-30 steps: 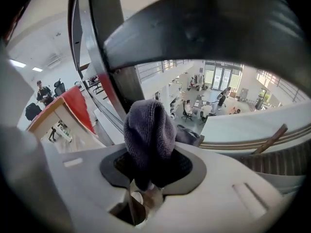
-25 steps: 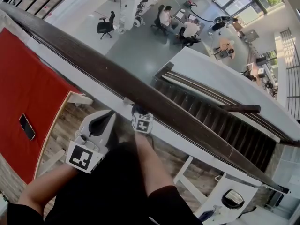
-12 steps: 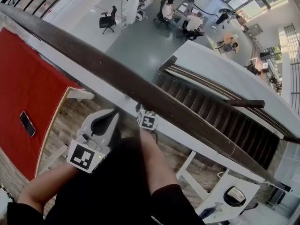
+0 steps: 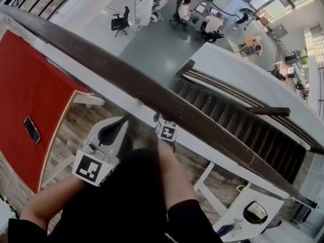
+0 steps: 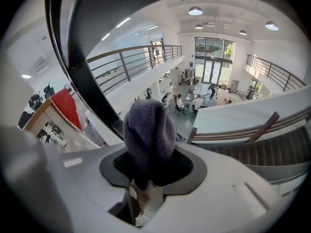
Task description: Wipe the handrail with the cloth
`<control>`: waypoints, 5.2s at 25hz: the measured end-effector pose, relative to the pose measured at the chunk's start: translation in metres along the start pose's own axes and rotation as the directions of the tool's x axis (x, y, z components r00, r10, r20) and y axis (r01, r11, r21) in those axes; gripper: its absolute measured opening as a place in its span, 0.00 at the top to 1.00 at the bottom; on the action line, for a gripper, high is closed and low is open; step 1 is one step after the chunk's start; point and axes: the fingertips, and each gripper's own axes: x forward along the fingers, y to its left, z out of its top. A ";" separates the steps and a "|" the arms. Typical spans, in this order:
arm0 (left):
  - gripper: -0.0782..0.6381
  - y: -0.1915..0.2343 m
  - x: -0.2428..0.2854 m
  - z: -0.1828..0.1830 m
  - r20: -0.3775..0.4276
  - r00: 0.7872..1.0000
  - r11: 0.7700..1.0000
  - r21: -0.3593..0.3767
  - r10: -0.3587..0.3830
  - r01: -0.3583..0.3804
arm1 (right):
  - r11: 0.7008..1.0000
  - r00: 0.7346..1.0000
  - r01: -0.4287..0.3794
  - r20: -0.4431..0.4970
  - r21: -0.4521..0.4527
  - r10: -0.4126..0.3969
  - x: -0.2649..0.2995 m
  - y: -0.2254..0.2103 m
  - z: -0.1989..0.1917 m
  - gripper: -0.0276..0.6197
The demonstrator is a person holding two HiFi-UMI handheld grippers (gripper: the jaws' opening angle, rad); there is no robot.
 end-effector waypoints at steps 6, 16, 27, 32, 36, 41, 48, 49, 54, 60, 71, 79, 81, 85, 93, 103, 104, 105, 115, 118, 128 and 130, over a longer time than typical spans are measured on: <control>0.89 -0.010 0.002 0.002 -0.009 1.000 1.000 0.018 -0.008 0.008 | 1.000 1.000 0.008 0.003 0.002 -0.008 -0.007 -0.016 -0.001 0.75; 0.89 -0.034 0.008 -0.001 -0.006 1.000 1.000 -0.003 -0.022 0.022 | 1.000 1.000 -0.009 0.008 0.001 0.009 -0.009 -0.036 -0.016 0.75; 0.89 -0.054 0.002 0.001 -0.025 1.000 1.000 -0.002 -0.013 0.013 | 1.000 1.000 -0.021 -0.010 -0.016 0.021 -0.021 -0.049 -0.018 0.74; 0.89 -0.064 0.001 0.001 -0.037 0.999 1.000 -0.006 -0.016 0.016 | 1.000 1.000 -0.015 -0.007 0.000 0.015 -0.024 -0.054 -0.016 0.74; 0.89 -0.072 -0.001 0.001 -0.036 0.999 1.000 -0.002 -0.012 0.012 | 0.999 1.000 -0.026 -0.012 -0.024 0.026 -0.025 -0.056 -0.017 0.74; 0.89 -0.083 -0.003 -0.002 -0.053 0.999 1.000 -0.012 -0.003 0.003 | 0.997 0.999 -0.038 -0.020 -0.072 0.037 -0.031 -0.065 -0.018 0.74; 0.89 -0.097 -0.007 -0.009 -0.070 0.997 0.999 -0.029 0.013 -0.016 | 0.997 0.999 -0.050 -0.002 -0.053 0.050 -0.036 -0.076 -0.020 0.74; 0.89 -0.098 -0.008 -0.010 -0.069 0.997 0.999 -0.032 0.022 -0.024 | 0.998 0.999 -0.050 0.001 -0.042 0.050 -0.036 -0.077 -0.021 0.74; 0.89 -0.103 -0.012 -0.013 -0.075 0.996 0.998 -0.021 0.055 -0.057 | 0.998 0.998 -0.064 0.010 0.002 0.064 -0.036 -0.086 -0.031 0.74; 0.89 -0.100 -0.017 -0.008 -0.063 0.992 0.994 -0.019 0.110 -0.111 | 0.998 0.998 -0.057 0.008 0.027 0.056 -0.044 -0.099 -0.036 0.74; 0.89 -0.120 -0.012 -0.001 -0.070 0.990 0.993 -0.012 0.120 -0.121 | 0.997 0.999 -0.045 0.019 0.069 0.044 -0.059 -0.127 -0.044 0.74; 0.89 -0.128 -0.013 -0.005 -0.081 0.991 0.994 0.020 0.109 -0.108 | 0.996 0.999 -0.039 0.011 0.080 0.038 -0.065 -0.141 -0.046 0.74; 0.89 -0.131 -0.013 -0.007 -0.081 0.991 0.994 0.015 0.106 -0.105 | 0.996 0.999 -0.040 0.006 0.080 0.039 -0.066 -0.144 -0.049 0.74; 0.89 -0.130 -0.010 -0.006 -0.078 0.991 0.994 0.024 0.106 -0.105 | 0.996 0.999 -0.035 0.008 0.085 0.034 -0.068 -0.152 -0.052 0.74; 0.89 -0.135 -0.005 -0.006 -0.077 0.992 0.995 0.030 0.100 -0.098 | 0.990 1.000 -0.010 0.018 0.143 0.007 -0.075 -0.171 -0.063 0.74; 0.89 -0.148 -0.005 -0.002 -0.063 0.994 0.996 0.027 0.092 -0.091 | 0.991 1.000 0.004 0.018 0.134 -0.006 -0.085 -0.195 -0.071 0.74; 0.89 -0.150 -0.004 -0.002 -0.062 0.994 0.996 0.027 0.089 -0.088 | 0.991 1.000 0.005 0.019 0.133 -0.007 -0.086 -0.198 -0.072 0.74; 0.89 -0.152 -0.004 -0.003 -0.063 0.994 0.996 0.027 0.087 -0.086 | 0.991 1.000 0.005 0.019 0.132 -0.007 -0.087 -0.201 -0.073 0.74; 0.89 -0.168 -0.004 -0.004 -0.060 0.995 0.997 0.013 0.077 -0.076 | 0.996 1.000 -0.017 0.020 0.091 0.016 -0.093 -0.216 -0.075 0.74; 0.89 -0.171 -0.002 -0.003 -0.059 0.995 0.997 0.014 0.076 -0.076 | 0.995 1.000 -0.019 0.022 0.095 0.017 -0.094 -0.219 -0.076 0.74; 0.89 -0.182 0.002 -0.004 -0.073 0.995 0.998 0.023 0.066 -0.064 | 0.990 1.000 -0.008 0.031 0.138 0.003 -0.103 -0.236 -0.083 0.74; 0.89 -0.183 -0.001 -0.005 -0.077 0.995 0.998 0.022 0.068 -0.067 | 0.990 1.000 -0.004 0.030 0.139 0.000 -0.106 -0.239 -0.086 0.73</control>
